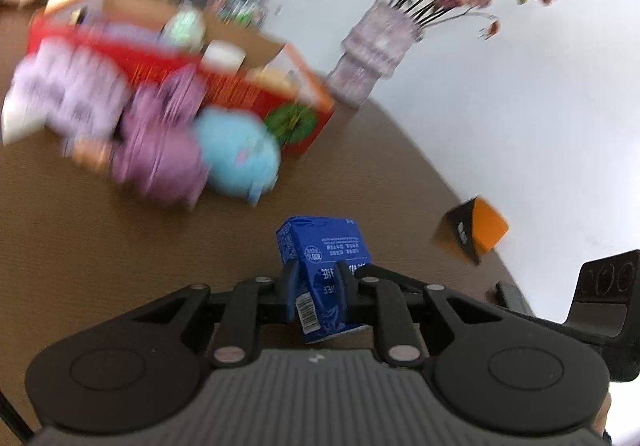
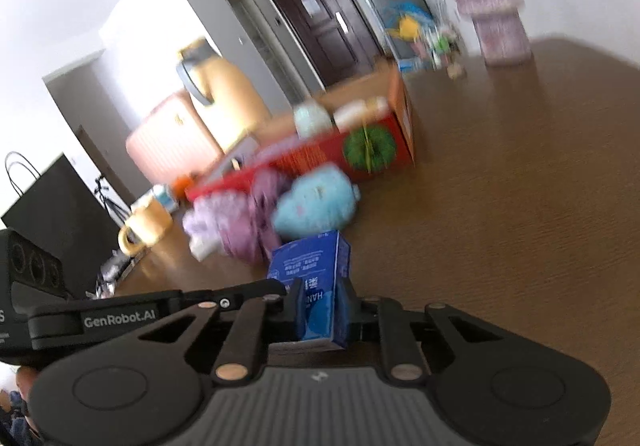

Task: Organize soft objects
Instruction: 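Grasp the blue tissue pack with both grippers together, then carry the blue tissue pack into the box and open both grippers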

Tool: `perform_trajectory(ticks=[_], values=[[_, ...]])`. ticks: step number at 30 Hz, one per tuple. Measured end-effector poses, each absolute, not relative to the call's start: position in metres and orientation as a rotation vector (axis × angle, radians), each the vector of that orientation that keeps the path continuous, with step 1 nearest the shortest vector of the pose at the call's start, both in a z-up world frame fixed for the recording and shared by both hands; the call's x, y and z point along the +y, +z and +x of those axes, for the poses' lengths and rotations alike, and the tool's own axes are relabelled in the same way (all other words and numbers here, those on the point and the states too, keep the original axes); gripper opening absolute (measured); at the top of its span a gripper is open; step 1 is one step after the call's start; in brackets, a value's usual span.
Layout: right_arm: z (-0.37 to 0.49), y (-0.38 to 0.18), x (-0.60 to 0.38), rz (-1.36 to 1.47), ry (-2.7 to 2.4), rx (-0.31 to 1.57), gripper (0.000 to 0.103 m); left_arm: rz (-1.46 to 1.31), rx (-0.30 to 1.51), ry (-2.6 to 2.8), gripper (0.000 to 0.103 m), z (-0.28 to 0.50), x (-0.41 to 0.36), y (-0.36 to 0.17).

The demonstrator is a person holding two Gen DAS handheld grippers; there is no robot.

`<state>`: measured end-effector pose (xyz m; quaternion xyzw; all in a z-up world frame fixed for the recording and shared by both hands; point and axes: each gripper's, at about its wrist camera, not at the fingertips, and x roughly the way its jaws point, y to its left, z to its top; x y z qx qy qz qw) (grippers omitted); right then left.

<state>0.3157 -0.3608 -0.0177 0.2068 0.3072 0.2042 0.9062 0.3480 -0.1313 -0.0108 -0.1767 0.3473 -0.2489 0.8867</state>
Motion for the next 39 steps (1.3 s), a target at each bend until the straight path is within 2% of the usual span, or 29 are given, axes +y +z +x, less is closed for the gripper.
perform_trajectory(ticks=[5,9,13,18,22,25,26,32,35,37,38,39], values=[[0.383,0.045,-0.362,0.362,0.382,0.506,0.016,-0.246,0.597,-0.561,0.018,0.421,-0.145,0.058],[0.481,0.078,-0.36,0.308,0.337,0.522,0.016,-0.337,0.652,-0.551,0.019,0.523,-0.149,0.084],[0.573,0.081,-0.351,0.234,0.263,0.596,0.016,-0.388,0.72,-0.564,0.018,0.615,-0.153,0.066],[0.654,0.046,-0.336,0.176,0.22,0.717,0.014,-0.465,0.844,-0.506,0.017,0.689,-0.145,0.024],[0.677,0.018,-0.312,0.029,0.163,0.754,0.01,-0.408,0.912,-0.459,0.017,0.708,-0.146,-0.001],[0.676,0.01,-0.303,-0.038,0.158,0.743,0.007,-0.374,0.899,-0.438,0.017,0.707,-0.141,-0.004],[0.675,0.011,-0.3,-0.049,0.155,0.738,0.01,-0.383,0.895,-0.447,0.018,0.706,-0.138,-0.002],[0.648,0.048,-0.308,-0.045,0.153,0.679,0.012,-0.273,0.798,-0.428,0.019,0.671,-0.123,0.038],[0.625,0.077,-0.32,-0.036,0.165,0.642,0.012,-0.182,0.724,-0.368,0.03,0.639,-0.115,0.061],[0.603,0.096,-0.33,-0.037,0.181,0.613,0.017,-0.12,0.679,-0.315,0.036,0.612,-0.103,0.076],[0.589,0.106,-0.333,-0.044,0.183,0.592,0.025,-0.091,0.653,-0.283,0.045,0.599,-0.096,0.084],[0.578,0.113,-0.335,-0.06,0.177,0.571,0.039,-0.068,0.621,-0.228,0.06,0.585,-0.086,0.093]])
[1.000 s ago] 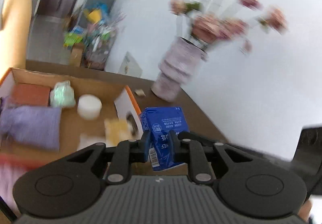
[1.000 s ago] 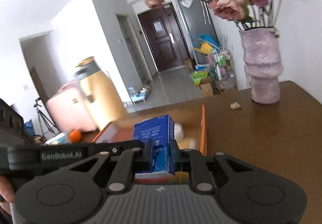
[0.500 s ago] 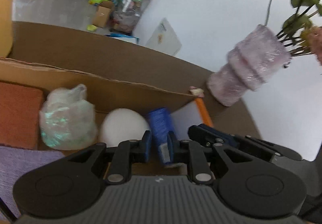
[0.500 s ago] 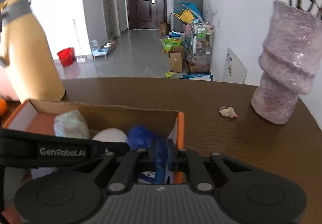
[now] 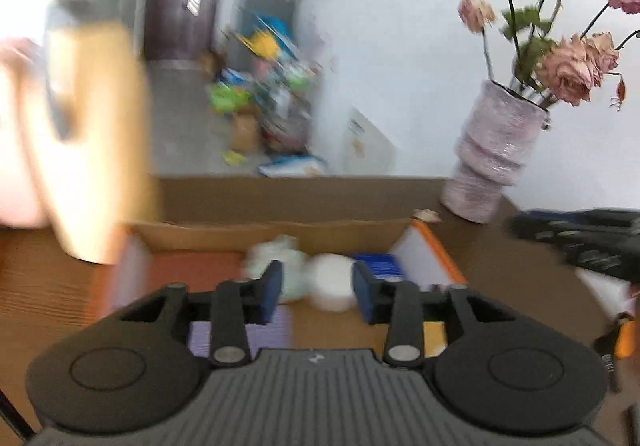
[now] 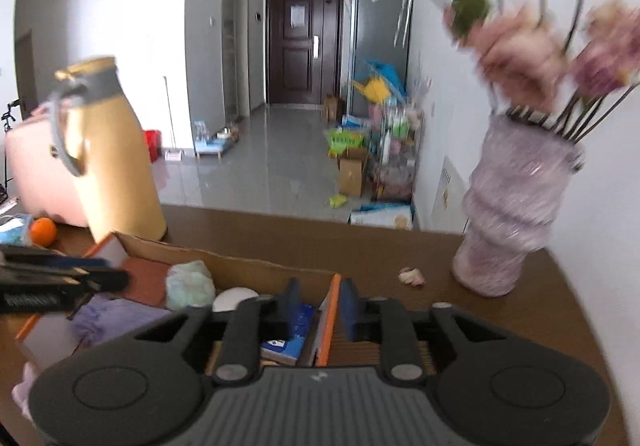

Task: Organize soft objects
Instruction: 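Carry the blue tissue pack into the box and open both grippers, then withdraw both tools from the box back toward the remaining items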

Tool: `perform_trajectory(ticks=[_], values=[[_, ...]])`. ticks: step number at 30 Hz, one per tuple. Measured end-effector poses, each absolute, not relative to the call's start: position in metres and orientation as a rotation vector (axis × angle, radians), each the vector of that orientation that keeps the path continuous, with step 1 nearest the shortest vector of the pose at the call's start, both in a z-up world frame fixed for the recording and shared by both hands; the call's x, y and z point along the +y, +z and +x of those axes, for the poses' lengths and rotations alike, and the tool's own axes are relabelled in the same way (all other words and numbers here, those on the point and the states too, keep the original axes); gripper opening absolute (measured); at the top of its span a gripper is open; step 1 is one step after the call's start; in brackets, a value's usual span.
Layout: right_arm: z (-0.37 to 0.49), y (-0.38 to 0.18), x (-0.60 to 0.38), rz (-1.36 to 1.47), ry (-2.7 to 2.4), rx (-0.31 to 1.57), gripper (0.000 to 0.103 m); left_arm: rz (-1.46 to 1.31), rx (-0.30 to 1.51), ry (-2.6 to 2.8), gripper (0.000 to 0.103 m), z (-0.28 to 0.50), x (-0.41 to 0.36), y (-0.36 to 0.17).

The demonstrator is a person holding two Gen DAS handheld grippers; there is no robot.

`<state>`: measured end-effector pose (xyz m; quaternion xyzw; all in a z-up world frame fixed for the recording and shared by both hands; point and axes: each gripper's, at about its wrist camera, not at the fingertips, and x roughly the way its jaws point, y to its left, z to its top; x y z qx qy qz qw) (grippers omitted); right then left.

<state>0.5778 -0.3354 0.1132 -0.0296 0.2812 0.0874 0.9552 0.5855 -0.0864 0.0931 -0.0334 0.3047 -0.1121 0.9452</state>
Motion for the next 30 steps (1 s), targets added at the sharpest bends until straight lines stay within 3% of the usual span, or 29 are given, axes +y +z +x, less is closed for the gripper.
perform_trajectory(ticks=[1,3,4,21,26,30], values=[[0.565,0.119,-0.336,-0.083,0.163,0.541,0.048,-0.043,0.576,-0.156,0.066,0.57,-0.079,0.101],[0.536,0.128,-0.337,-0.114,0.121,0.44,0.088,0.027,0.46,-0.048,0.082,0.539,-0.07,0.113],[0.52,0.13,-0.337,-0.122,0.111,0.384,0.092,0.063,0.403,-0.006,0.084,0.523,-0.066,0.117],[0.391,0.141,-0.301,-0.047,0.146,0.228,0.092,0.031,0.232,0.002,0.094,0.377,-0.025,0.136],[0.344,0.109,-0.306,0.04,0.163,0.222,0.092,0.046,0.187,0.023,0.096,0.323,-0.017,0.09],[0.3,0.076,-0.302,0.011,0.138,0.261,0.092,0.079,0.251,0.047,0.098,0.272,-0.01,0.054]])
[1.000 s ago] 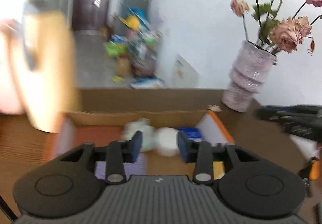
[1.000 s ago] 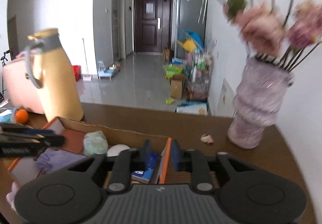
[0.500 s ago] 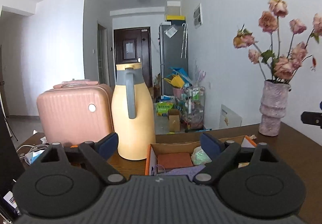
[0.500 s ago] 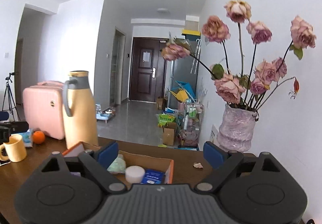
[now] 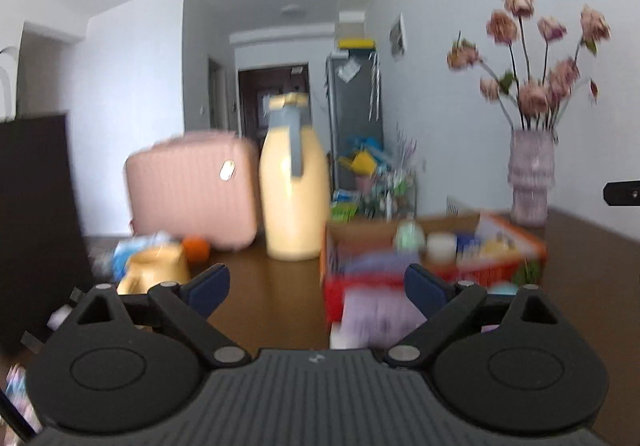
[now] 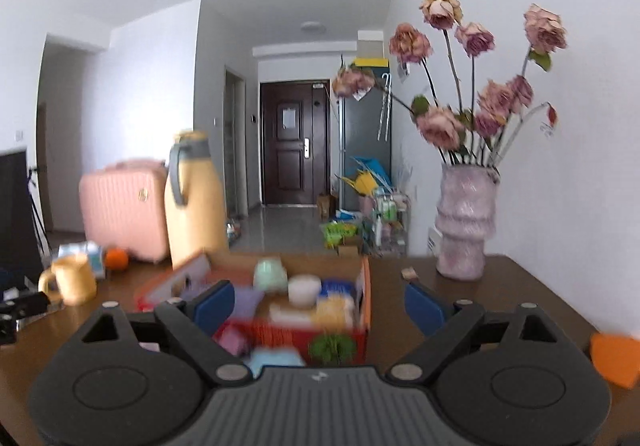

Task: Organize soft objects
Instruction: 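Withdraw both tools from the box back toward the remaining items, then grasp the plum drawstring pouch with both grippers and lift it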

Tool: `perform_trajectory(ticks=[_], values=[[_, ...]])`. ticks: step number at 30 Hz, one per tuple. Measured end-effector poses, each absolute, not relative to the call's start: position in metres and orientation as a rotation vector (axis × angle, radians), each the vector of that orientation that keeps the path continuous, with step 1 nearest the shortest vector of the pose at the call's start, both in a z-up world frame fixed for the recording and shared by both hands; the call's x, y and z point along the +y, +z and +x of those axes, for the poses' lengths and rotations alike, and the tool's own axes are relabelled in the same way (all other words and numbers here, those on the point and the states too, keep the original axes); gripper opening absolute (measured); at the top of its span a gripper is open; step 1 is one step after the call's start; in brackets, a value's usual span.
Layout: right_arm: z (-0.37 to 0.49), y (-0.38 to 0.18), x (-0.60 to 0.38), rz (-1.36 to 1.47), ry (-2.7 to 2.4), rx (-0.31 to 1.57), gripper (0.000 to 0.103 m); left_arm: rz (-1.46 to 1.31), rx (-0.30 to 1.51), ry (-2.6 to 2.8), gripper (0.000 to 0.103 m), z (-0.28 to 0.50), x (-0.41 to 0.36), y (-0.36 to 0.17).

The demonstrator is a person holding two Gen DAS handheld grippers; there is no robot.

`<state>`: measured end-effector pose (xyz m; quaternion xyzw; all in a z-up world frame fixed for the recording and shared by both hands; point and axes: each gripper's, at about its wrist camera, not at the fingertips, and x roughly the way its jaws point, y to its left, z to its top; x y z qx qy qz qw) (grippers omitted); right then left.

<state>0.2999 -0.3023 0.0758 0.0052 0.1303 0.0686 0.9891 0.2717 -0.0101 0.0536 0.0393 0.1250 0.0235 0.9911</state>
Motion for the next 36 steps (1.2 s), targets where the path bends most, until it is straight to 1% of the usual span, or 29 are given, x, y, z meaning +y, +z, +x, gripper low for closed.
perform_trajectory(ticks=[2,6,8,10,16,20,25,29,31,33,34,35,36], values=[[0.271,0.057,-0.298,-0.016,0.144,0.282,0.092,0.099,0.234,0.047,0.101,0.238,-0.004,0.039],[0.204,0.014,-0.294,0.049,0.161,0.38,0.092,0.114,0.246,0.095,0.102,0.178,0.014,0.016],[0.177,-0.002,-0.293,0.106,0.185,0.413,0.093,0.104,0.28,0.073,0.103,0.161,0.022,0.01],[0.169,-0.012,-0.287,0.131,0.213,0.462,0.093,0.089,0.305,0.096,0.103,0.161,0.026,0.009],[0.177,-0.006,-0.271,0.086,0.202,0.427,0.092,0.073,0.281,0.08,0.103,0.18,0.024,0.013],[0.197,-0.011,-0.263,0.085,0.202,0.473,0.09,0.063,0.331,0.071,0.103,0.197,0.024,0.003],[0.245,-0.007,-0.241,0.075,0.241,0.493,0.087,0.024,0.369,0.073,0.103,0.23,0.026,-0.005],[0.3,-0.005,-0.215,0.05,0.236,0.49,0.086,0.02,0.378,0.032,0.103,0.265,0.02,-0.004],[0.328,-0.006,-0.202,0.041,0.231,0.502,0.084,0.023,0.376,0.02,0.103,0.279,0.017,-0.004],[0.354,-0.009,-0.191,0.045,0.22,0.517,0.074,0.015,0.388,0.008,0.103,0.293,0.015,-0.004],[0.365,-0.011,-0.187,0.041,0.213,0.524,0.072,0.01,0.394,0.004,0.103,0.297,0.015,-0.005],[0.374,-0.014,-0.183,0.032,0.196,0.537,0.066,0.004,0.401,0.0,0.103,0.301,0.015,-0.006],[0.381,-0.017,-0.181,0.03,0.173,0.548,0.048,-0.001,0.407,-0.005,0.103,0.303,0.014,-0.007]])
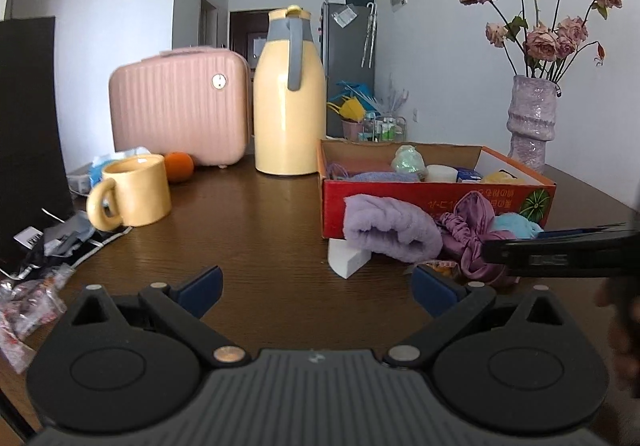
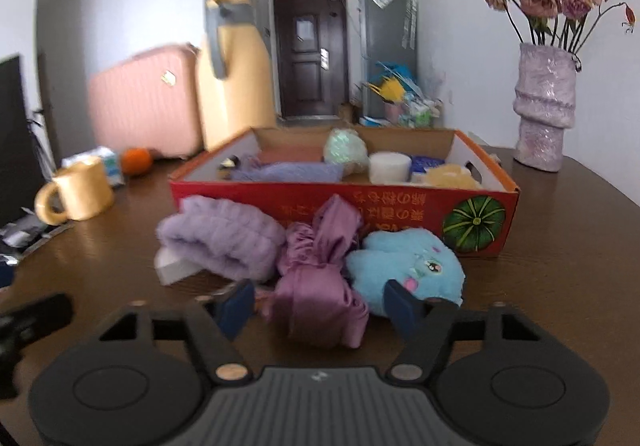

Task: Organize soft objects
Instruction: 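Grasp the plum drawstring pouch with both grippers and lift it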

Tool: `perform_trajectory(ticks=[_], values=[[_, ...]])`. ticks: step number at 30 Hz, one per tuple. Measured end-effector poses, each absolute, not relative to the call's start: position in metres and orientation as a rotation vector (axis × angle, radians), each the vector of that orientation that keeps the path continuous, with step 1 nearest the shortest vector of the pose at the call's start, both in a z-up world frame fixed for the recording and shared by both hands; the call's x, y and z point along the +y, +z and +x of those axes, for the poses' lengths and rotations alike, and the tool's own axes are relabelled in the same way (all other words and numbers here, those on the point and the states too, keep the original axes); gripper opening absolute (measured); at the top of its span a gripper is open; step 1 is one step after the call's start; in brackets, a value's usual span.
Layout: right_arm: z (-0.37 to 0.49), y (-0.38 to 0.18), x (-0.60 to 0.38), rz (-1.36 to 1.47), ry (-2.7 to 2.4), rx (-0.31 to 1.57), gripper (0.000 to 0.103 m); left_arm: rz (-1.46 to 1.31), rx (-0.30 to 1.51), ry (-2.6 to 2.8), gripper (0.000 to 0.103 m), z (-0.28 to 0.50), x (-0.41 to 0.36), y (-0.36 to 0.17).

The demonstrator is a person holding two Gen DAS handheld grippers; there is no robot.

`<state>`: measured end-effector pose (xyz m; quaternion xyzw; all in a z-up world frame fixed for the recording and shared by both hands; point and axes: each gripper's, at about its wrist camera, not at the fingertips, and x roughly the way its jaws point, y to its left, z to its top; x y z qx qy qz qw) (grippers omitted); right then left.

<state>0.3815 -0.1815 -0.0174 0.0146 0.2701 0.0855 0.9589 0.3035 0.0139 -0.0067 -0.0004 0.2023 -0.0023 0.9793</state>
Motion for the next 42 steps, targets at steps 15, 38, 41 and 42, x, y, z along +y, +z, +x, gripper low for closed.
perform_trajectory(ticks=[15,38,41,42], values=[[0.24,-0.012,-0.225,0.071,0.552,0.558,0.041,-0.026,0.479,-0.208,0.103,0.275,-0.019,-0.013],[0.255,-0.037,-0.251,0.358,0.656,0.688,0.033,-0.379,0.704,-0.42,0.05,0.265,-0.006,-0.036],[0.257,-0.042,-0.248,0.384,0.654,0.698,0.034,-0.388,0.699,-0.447,0.038,0.271,-0.011,-0.038],[0.256,-0.042,-0.246,0.377,0.648,0.695,0.035,-0.389,0.697,-0.458,0.033,0.271,-0.012,-0.039]])
